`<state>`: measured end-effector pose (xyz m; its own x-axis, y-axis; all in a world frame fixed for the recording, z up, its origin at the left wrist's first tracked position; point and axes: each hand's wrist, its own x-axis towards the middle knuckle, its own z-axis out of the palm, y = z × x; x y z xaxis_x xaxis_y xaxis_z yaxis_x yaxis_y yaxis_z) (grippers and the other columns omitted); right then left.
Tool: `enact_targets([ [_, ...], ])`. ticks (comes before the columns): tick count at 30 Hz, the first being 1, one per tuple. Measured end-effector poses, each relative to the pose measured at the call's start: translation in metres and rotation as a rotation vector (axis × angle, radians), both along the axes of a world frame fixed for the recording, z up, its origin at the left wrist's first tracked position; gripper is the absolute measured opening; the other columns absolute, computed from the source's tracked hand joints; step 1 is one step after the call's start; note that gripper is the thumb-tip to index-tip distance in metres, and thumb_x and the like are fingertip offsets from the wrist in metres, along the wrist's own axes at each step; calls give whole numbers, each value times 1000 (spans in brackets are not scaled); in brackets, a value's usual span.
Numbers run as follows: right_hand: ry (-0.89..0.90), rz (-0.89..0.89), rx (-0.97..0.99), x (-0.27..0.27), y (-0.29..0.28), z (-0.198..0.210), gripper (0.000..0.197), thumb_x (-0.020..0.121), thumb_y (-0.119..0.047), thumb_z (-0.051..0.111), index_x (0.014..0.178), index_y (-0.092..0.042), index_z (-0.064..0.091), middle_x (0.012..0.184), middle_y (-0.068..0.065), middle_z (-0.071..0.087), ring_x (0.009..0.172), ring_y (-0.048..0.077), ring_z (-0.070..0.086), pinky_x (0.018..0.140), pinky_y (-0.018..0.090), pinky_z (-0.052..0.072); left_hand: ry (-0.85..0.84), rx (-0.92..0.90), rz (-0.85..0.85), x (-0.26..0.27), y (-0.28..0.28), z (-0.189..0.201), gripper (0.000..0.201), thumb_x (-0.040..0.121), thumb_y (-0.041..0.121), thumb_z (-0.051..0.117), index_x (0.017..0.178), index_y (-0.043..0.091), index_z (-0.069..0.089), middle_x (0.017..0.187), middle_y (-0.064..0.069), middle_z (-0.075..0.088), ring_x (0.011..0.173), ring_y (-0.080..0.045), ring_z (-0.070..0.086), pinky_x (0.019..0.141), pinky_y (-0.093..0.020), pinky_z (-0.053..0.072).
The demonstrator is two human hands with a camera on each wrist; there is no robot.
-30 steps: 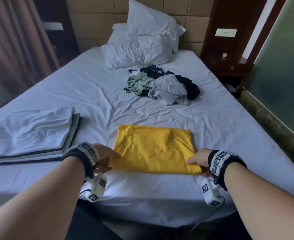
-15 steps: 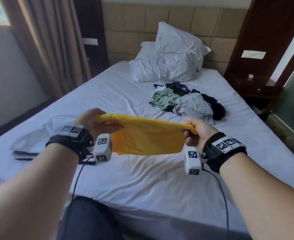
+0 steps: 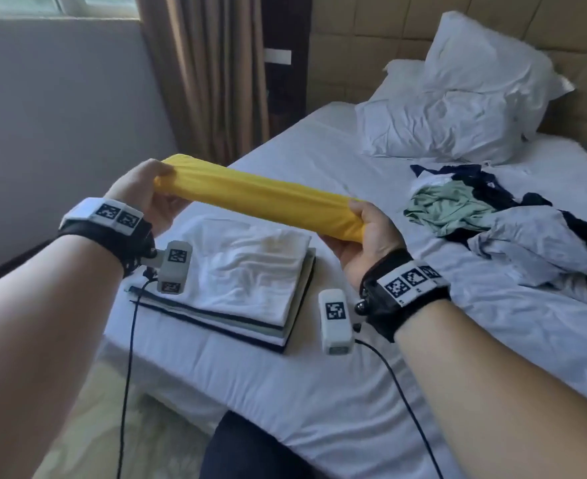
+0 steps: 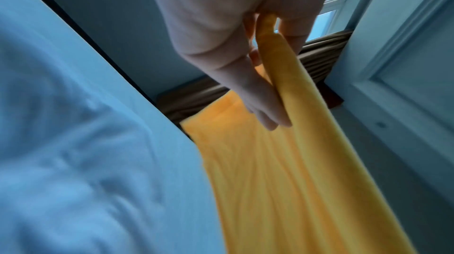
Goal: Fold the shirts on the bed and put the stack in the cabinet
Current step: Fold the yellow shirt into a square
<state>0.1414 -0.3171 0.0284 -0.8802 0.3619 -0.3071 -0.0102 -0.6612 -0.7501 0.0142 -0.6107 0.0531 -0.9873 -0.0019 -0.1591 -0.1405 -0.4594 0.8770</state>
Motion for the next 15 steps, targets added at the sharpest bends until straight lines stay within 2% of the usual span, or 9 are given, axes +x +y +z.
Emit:
enact_targets([
  [1,-36,41,26,-8,-12,-17,20,90,-15,69,109,-9,65,109,18,69,99,37,70,67,41,62,-27,-59,48,-7,-13,-17,25,91,9,59,116,8,61,94,-8,73,79,-20,74,75,-35,63],
  [4,-220,196,207,-22,-51,-82,16,91,-11,69,106,-4,67,93,14,71,82,32,70,59,39,61,-205,-255,168,-21,-60,-93,9,95,6,62,104,7,60,89,-11,67,67,-22,71,57,-34,62],
  [6,-312,253,351,-26,-66,-125,15,84,-13,76,95,-3,71,90,15,74,86,37,72,75,52,62,-330,-375,167,-26,-89,-145,4,98,9,63,97,6,61,97,-13,65,73,-23,68,48,-33,59],
  [7,-341,265,406,-29,-69,-141,18,76,-18,80,87,-6,73,90,15,76,90,39,72,83,58,59,-358,-406,153,-31,-103,-169,6,97,11,65,97,5,63,102,-15,66,79,-24,68,48,-35,60],
  [8,-360,269,437,-31,-71,-151,22,69,-22,82,82,-6,74,89,14,76,91,40,72,86,60,58,-369,-423,144,-37,-114,-187,9,96,13,67,97,5,64,107,-17,67,83,-25,70,51,-37,61],
  [9,-366,272,438,-31,-71,-153,22,68,-23,83,79,-6,74,88,15,76,90,40,73,85,61,58,-376,-423,145,-42,-122,-198,12,94,14,70,98,4,66,109,-17,68,86,-26,72,54,-38,62],
  [12,-369,296,415,-31,-71,-143,9,87,-7,72,84,0,67,89,20,70,84,42,70,78,59,60,-364,-412,166,-38,-117,-190,11,95,13,71,95,4,64,101,-16,71,77,-23,73,53,-35,61],
  [14,-365,299,462,-29,-69,-142,10,84,-6,71,84,1,65,90,23,66,85,47,69,74,59,60,-326,-457,191,-32,-112,-183,14,97,8,67,88,8,57,88,-12,64,71,-20,67,46,-32,59],
  [15,-377,298,494,-27,-69,-141,12,80,-8,73,81,0,65,87,23,65,85,51,68,72,58,60,-312,-478,196,-29,-112,-181,16,97,7,67,86,10,55,88,-11,61,71,-19,65,45,-31,59],
])
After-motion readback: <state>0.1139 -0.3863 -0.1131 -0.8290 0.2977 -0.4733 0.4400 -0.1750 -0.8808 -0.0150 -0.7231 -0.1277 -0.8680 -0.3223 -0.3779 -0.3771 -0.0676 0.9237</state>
